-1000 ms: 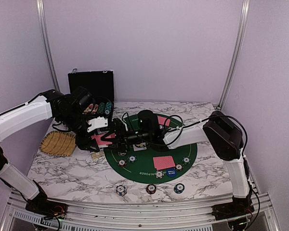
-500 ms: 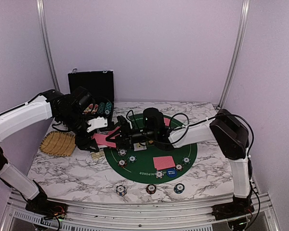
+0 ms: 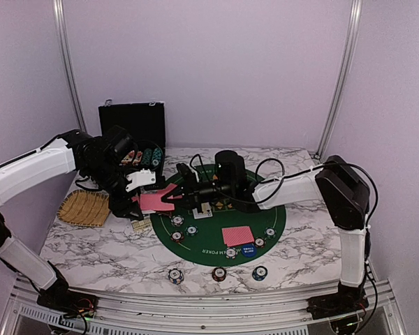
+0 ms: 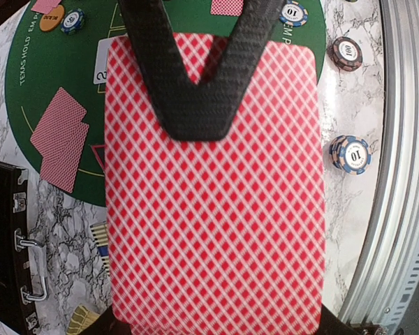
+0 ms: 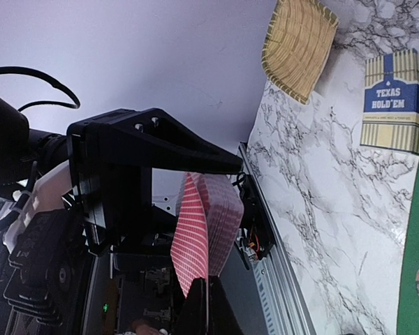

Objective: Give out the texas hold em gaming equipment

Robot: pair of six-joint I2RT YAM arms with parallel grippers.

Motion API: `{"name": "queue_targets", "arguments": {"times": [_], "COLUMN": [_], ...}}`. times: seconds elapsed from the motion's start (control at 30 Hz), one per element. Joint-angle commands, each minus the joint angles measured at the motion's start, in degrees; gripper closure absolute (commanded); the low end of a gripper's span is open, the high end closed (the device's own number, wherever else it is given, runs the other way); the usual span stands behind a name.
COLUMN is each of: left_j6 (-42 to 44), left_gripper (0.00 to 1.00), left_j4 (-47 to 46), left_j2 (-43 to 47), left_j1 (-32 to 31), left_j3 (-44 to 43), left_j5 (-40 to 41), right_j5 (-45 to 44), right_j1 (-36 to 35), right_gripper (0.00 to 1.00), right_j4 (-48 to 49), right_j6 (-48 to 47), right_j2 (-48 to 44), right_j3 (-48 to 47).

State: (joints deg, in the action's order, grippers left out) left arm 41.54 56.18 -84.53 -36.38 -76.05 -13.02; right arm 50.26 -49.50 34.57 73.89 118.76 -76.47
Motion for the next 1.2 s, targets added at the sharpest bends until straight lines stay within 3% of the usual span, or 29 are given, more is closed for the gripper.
{"name": "queue_targets", "arguments": {"times": [0.0,0.13,0.27,0.4,0.53,0.77,0.9,1.03,1.17], "left_j6": [0.21,0.21,0.21,0.20,0.29,0.29,0.30,0.14,0.15], "left_gripper": [0.89,0.89,0.89,0.89,0.89,0.89,0.89,0.90,0.90], "left_j4": [0.68,0.68,0.68,0.67,0.73,0.68,0.68,0.70,0.77], "left_j2": [0.97,1.12,1.21,1.55,1.48,1.84,1.83,1.74,1.62], "left_j1": [0.26,0.26,0.26,0.26,0.26,0.26,0.26,0.26,0.26], "left_j3": [-0.24,0.01,0.12,0.15,0.04,0.39,0.26,-0.18,-0.24], "left_j5": [-0.81,-0.74,-0.57,-0.45,-0.52,-0.52,-0.43,-0.56,-0.40], "right_j5": [0.69,0.28,-4.51,-17.80,-32.72,-58.06,-69.40,-78.13,-79.78], "right_j1": [2.74,5.20,7.59,8.28,8.02,5.78,1.84,-2.60,-4.25], "right_gripper": [1.00,1.00,1.00,1.00,1.00,1.00,1.00,1.00,1.00], "right_j4": [-6.09,-16.94,-36.46,-57.62,-66.91,-67.03,-60.41,-50.71,-45.85], "right_j6": [-4.63,-13.03,-28.47,-45.69,-57.02,-71.38,-82.14,-93.82,-100.45], "right_j2": [-4.09,-5.83,-6.42,-4.79,-2.74,-0.66,-0.16,-0.30,1.07], "right_j3": [1.01,-1.74,-8.06,-18.81,-25.75,-27.02,-24.03,-18.02,-15.30]}}
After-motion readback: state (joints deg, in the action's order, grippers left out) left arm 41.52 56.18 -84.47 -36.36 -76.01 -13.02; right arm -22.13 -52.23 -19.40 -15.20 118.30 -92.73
